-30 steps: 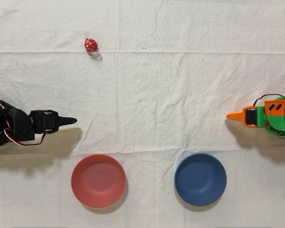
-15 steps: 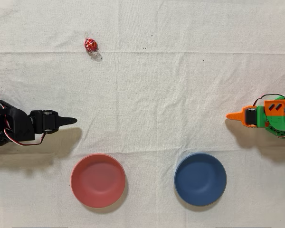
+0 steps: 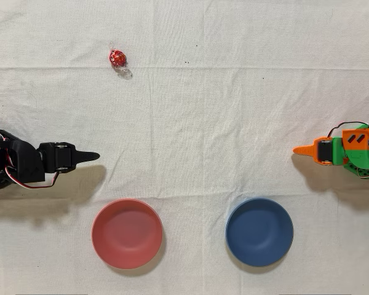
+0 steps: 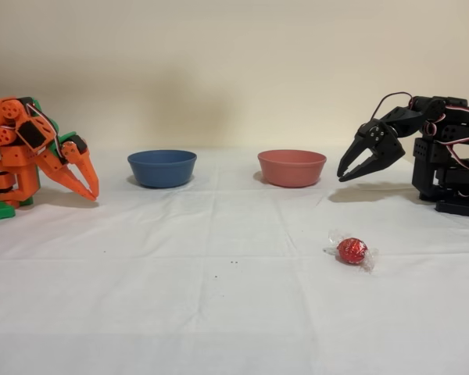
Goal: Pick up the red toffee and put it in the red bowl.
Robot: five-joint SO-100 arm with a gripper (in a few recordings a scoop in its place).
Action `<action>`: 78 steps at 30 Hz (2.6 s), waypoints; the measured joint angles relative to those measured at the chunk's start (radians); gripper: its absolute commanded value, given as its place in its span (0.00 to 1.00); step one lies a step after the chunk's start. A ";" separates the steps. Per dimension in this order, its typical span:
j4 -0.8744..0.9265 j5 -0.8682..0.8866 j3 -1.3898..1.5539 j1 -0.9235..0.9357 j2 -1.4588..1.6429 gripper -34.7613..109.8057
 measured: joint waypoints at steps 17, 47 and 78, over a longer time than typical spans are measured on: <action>-0.006 -0.021 -0.005 0.000 0.000 0.24; 0.433 -0.109 -1.005 -0.264 -0.746 0.24; 0.443 -0.371 -1.428 -0.609 -1.493 0.24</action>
